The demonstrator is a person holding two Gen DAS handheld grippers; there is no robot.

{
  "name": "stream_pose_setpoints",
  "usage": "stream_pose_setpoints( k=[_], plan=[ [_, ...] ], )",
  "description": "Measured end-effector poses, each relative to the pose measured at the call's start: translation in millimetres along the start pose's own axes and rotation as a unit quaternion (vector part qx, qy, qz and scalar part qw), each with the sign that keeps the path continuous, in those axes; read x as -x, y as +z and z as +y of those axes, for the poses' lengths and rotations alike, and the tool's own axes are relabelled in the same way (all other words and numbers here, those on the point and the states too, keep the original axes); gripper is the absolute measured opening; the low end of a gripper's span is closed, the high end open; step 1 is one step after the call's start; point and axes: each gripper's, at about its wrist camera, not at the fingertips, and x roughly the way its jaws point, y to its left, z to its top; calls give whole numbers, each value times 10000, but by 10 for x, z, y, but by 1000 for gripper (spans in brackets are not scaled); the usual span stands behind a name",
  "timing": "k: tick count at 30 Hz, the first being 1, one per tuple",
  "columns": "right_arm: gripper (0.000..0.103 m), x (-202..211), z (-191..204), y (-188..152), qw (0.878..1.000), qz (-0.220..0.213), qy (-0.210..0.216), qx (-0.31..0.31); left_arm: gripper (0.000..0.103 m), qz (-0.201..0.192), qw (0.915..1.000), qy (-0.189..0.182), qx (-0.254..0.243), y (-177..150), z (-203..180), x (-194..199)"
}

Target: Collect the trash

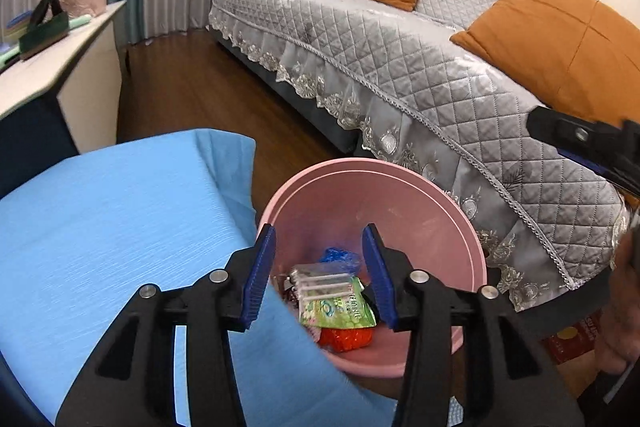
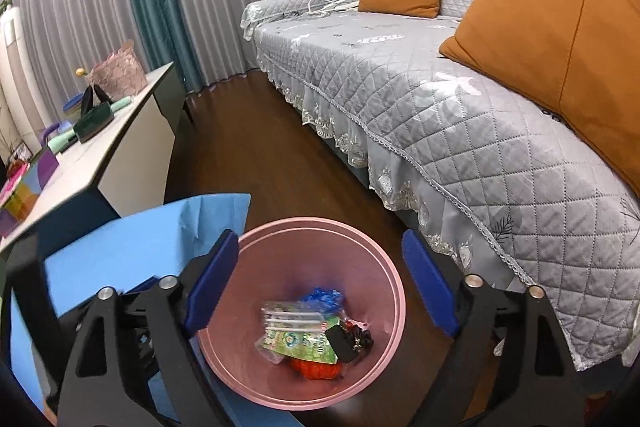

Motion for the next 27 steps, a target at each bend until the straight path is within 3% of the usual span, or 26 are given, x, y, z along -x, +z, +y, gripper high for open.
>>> stream_pose_setpoints(
  k=[5,11,20,27],
  plan=[
    [98,170,78,50,9997,-252,37,-45,71,-384,9992,37,92,-78,17,477],
    [98,634,273,24,9982,-579,177,42,89,-864,9954,347,224,-225,33,1270],
    [98,1423,917,-435,9937,-733,565,626,94,-1419,9819,1174,444,-764,257,2525],
    [98,1885,1328,-1081,9911,-551,795,918,95,-1467,9611,2212,760,-1311,474,3212]
  ],
)
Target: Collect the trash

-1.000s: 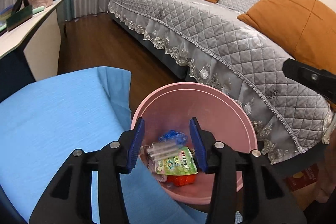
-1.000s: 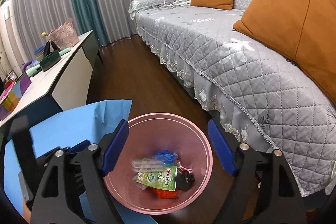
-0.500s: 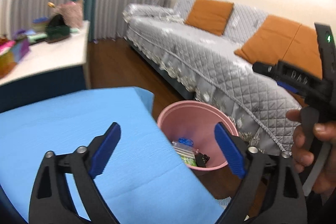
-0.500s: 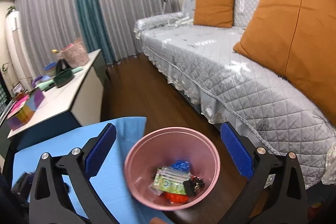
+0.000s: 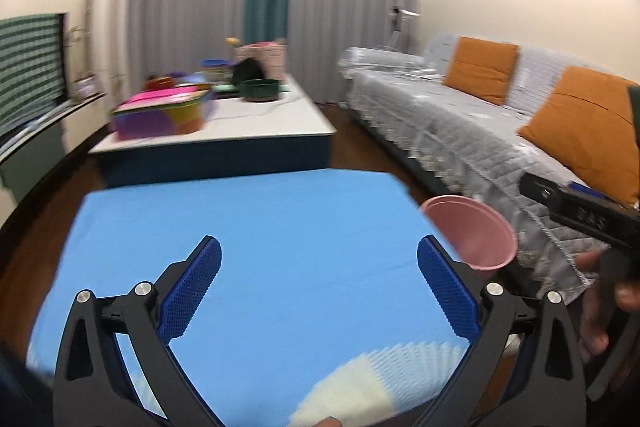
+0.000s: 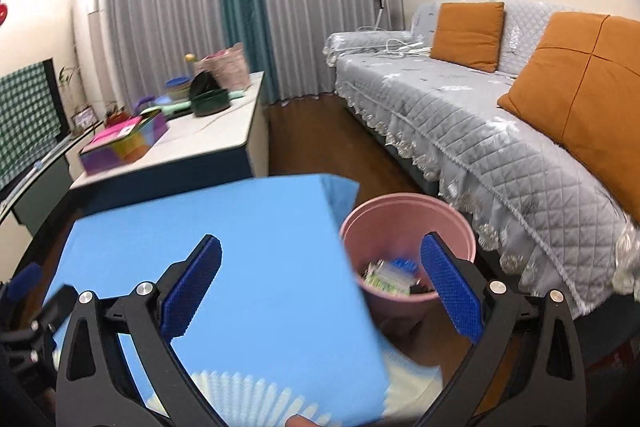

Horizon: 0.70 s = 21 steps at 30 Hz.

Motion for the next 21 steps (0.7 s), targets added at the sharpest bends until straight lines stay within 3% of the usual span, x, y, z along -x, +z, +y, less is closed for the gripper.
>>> stream_pose_setpoints(
  k=[2,6,12,21],
  plan=[
    [98,110,118,-142,10000,23,-48,55,95,52,9992,385,44,-126,158,126],
    [98,230,287,-365,9997,116,-139,137,95,316,9973,577,331,-366,403,219],
    [98,266,548,-548,9983,226,-178,499,95,437,9956,654,513,-441,552,192],
    [98,187,622,-599,9978,343,-172,539,95,555,9944,680,596,-567,609,172]
  ],
)
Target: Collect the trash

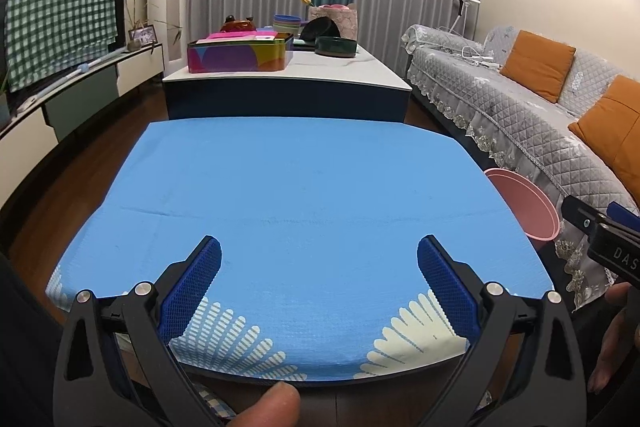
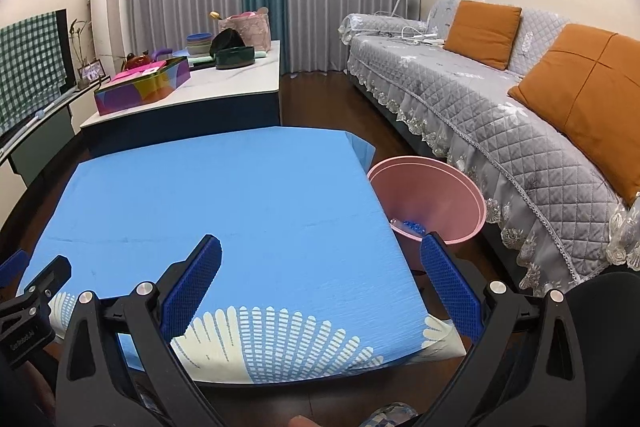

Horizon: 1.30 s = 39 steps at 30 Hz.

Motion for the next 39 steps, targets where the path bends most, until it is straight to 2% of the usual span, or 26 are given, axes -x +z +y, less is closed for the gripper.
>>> stream_pose_setpoints(
  k=[12,39],
  plan=[
    [98,-31,63,-10,9998,2,-50,211,95,50,10000,-19,29,-26,-18,-23],
    [98,-25,67,-34,9997,1,-72,237,95,44,9998,-143,102,-33,-34,-51]
  ],
)
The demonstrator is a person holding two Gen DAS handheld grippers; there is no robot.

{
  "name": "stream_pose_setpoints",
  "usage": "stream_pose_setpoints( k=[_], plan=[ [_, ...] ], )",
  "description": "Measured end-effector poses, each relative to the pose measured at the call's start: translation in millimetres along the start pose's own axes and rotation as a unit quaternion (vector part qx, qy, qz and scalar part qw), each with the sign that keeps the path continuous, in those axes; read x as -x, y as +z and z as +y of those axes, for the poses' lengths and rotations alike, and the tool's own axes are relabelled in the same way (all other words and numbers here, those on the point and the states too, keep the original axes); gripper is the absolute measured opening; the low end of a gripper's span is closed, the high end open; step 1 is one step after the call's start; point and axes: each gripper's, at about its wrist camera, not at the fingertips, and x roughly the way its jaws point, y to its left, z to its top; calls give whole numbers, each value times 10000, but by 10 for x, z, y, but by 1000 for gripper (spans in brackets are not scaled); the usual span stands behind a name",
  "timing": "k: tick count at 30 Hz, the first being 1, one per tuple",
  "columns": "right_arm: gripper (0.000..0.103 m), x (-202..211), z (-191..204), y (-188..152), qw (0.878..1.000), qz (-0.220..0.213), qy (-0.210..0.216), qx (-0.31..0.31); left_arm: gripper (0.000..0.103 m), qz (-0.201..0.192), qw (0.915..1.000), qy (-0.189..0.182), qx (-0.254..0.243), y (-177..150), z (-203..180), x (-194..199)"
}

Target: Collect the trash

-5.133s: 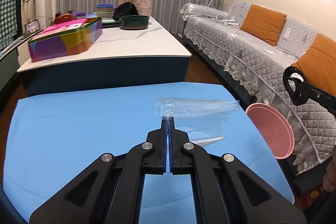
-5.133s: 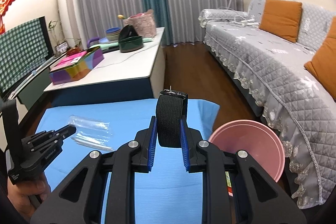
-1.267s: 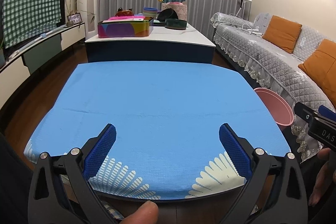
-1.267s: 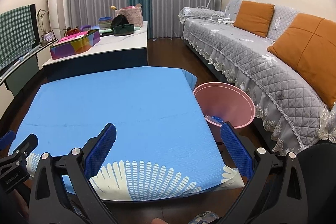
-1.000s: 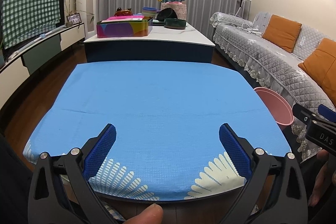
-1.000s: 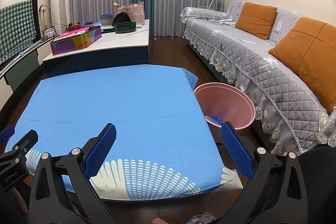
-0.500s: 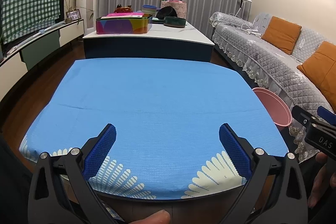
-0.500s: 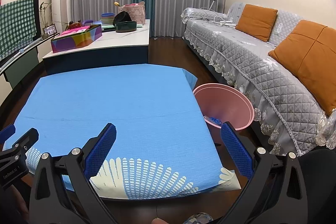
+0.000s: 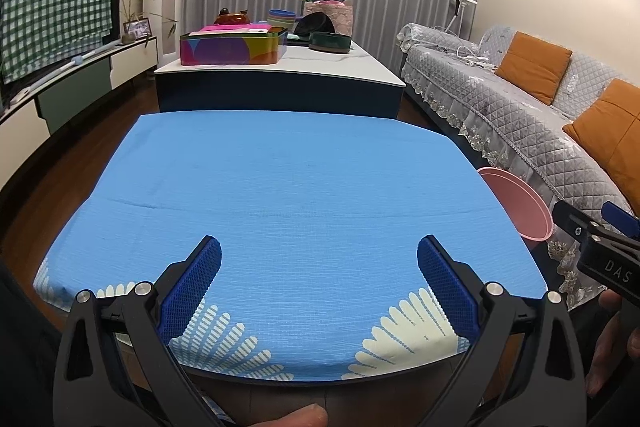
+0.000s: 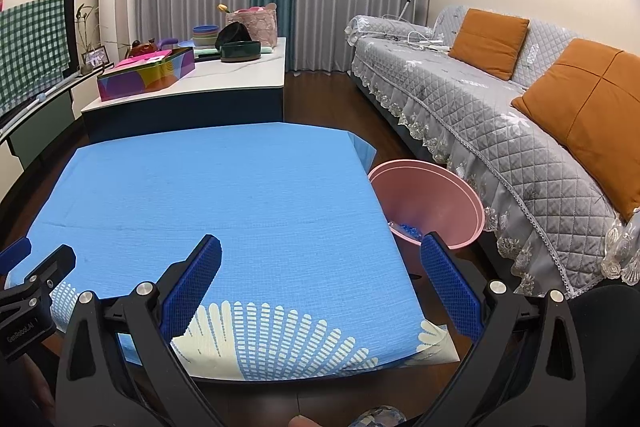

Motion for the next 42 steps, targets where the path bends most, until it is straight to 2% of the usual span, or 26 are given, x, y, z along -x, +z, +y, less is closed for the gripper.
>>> stream_pose_setpoints(
  k=[42],
  plan=[
    [98,0,27,5,10000,-3,9,2,95,33,9999,99,-6,29,-10,-27]
  ],
)
